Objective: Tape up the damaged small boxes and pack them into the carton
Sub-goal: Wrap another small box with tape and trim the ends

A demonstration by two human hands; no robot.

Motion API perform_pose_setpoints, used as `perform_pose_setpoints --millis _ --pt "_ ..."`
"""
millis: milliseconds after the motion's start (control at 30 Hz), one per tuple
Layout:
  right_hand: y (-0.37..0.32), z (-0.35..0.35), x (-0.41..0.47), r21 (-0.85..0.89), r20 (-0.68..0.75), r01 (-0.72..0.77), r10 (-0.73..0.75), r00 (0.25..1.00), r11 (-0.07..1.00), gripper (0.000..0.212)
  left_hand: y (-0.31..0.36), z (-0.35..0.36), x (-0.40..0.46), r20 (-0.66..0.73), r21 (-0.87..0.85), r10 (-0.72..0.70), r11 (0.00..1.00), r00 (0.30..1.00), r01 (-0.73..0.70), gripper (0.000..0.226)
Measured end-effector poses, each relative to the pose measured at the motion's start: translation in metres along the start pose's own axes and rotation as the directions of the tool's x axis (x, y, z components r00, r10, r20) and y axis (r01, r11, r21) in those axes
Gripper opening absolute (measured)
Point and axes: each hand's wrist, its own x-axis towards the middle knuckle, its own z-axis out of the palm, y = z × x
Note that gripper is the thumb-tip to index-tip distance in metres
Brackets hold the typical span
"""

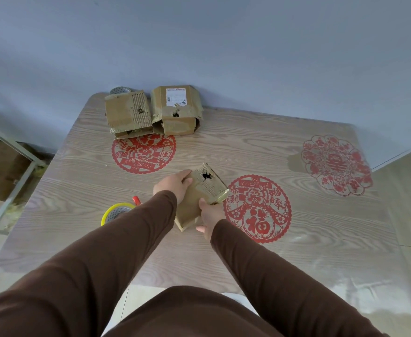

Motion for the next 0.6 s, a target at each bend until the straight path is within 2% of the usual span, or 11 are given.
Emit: perform_pose_setpoints --millis 67,133,167,233,300,333,400,467,533,600 --pt "-0.003 -0.002 0.002 0.038 -0.009 -0.012 0.012 1.000 0.999 0.016 0.001 0.000 -0.002 -0.025 0.071 0.018 0.997 1.000 -0.016 0.045" --pt "0.001 -0.007 0.010 0.058 -0.030 0.001 0.001 1.000 0.998 0.022 -0.001 0.000 -0.004 -0.051 0.096 0.036 0.995 0.998 -0.031 0.046" --pt "0.004 -0.009 0.015 0.047 -0.049 0.031 -0.029 0.998 0.998 0.033 -0.003 -0.001 -0.006 -0.060 0.087 0.040 0.996 0.997 -0.035 0.048" --pt "0.009 -0.012 0.023 -0.020 -0.124 0.091 -0.093 0.988 0.996 0.076 -0.011 -0.002 -0.009 -0.070 0.032 0.050 0.998 0.996 -0.048 0.052" --pt "0.009 -0.014 0.023 -0.219 -0.214 0.146 -0.193 0.957 0.965 0.109 -0.019 -0.001 -0.013 -0.079 -0.076 0.076 0.994 0.994 -0.081 0.055" --pt "0.006 -0.014 0.015 -0.343 -0.224 0.198 -0.285 0.932 0.918 0.111 -0.023 -0.001 -0.016 -0.091 -0.139 0.091 0.985 0.992 -0.103 0.056" --pt "0.000 -0.012 -0.005 -0.550 -0.154 0.405 -0.566 0.810 0.730 0.095 -0.033 0.000 -0.026 -0.140 -0.236 0.099 0.963 0.985 -0.130 0.055" --pt "-0.005 -0.002 -0.021 -0.611 0.010 0.634 -0.797 0.604 0.473 0.073 -0.048 0.000 -0.039 -0.216 -0.281 0.064 0.952 0.974 -0.124 0.052" --pt "-0.002 0.018 -0.032 -0.565 0.213 0.783 -0.871 0.442 0.259 0.055 -0.070 -0.001 -0.054 -0.302 -0.303 0.009 0.947 0.953 -0.105 0.048" --pt "0.008 0.040 -0.036 -0.473 0.367 0.857 -0.838 0.404 0.206 0.046 -0.093 0.000 -0.070 -0.369 -0.308 -0.081 0.951 0.926 -0.040 0.048"
